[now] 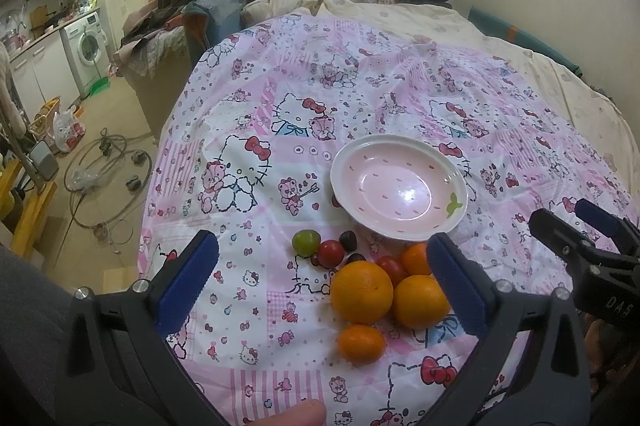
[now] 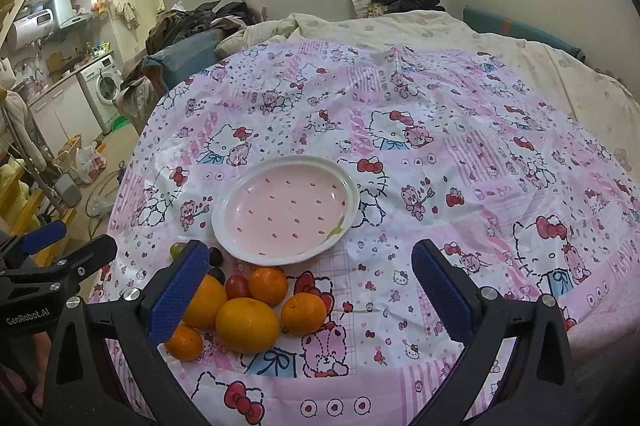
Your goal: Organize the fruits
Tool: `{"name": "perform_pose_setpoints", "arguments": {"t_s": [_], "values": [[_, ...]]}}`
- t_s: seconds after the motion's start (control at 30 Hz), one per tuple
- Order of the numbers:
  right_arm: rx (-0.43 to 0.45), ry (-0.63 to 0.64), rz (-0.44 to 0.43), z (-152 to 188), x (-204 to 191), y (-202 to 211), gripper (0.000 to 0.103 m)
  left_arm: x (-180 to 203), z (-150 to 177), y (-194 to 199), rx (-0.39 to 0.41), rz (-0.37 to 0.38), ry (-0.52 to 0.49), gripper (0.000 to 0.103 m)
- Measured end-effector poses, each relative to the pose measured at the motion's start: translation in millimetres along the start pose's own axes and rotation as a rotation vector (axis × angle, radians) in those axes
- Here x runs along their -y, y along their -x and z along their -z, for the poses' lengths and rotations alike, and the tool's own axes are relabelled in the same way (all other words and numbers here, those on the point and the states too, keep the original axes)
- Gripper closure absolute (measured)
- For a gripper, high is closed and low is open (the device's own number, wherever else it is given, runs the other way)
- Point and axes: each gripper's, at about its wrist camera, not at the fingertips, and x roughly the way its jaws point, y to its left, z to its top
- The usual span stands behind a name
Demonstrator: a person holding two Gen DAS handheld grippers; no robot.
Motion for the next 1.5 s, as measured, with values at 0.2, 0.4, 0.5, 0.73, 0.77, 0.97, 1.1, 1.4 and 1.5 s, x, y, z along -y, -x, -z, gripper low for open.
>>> {"name": "perform_pose_setpoints", "arguments": {"t_s": [0.2,0.4,0.5,0.73,0.77,0.97,1.1,1.4,1.5], "values": [[-0.004,-0.011,0.002,-0.6,2.0,-0.8,0.0,1.8,3.1,-2.6,0.006,-0.01,-0.001,0.0],[-0.008,-0.014,-0.002,1.3,3.0,-3.0,0.0,1.0,3.5,-2.7,0.008,-0.012,0.0,0.0],[-0.006,-0.014,-0.002,1.6,3.2,-3.1,0.0,0.9,3.3,-2.7,0.006,-0.012,-0.002,0.0],[-0.007,-0.022,-0.003,2.3,4.2,-3.5,0.0,0.7,2.8,-2.7,0.006,-0.011,0.0,0.0],[-0.006,-0.021,-0.003,2.3,4.1,-3.3,0.0,0.9,2.8,-2.6,0.006,-0.011,0.0,0.0],[-0.006,-0.022,-0.003,2.1,4.3,-3.1,0.0,1.0,2.6,-2.4,0.007,-0.012,0.0,0.0],[-0.004,-0.02,-0.003,2.0,4.4,-3.4,0.0,0.8,1.5,-2.2,0.01,-0.012,-0.003,0.0],[-0.001,-0.037,-0.001,1.5,7.4,-3.4,0.0,1.6,-0.5,-1.5,0.005,-0.012,0.001,0.0],[-0.001,-0.035,-0.001,1.3,7.4,-3.3,0.0,1.0,-1.3,-1.5,0.006,-0.012,0.0,0.0]]}}
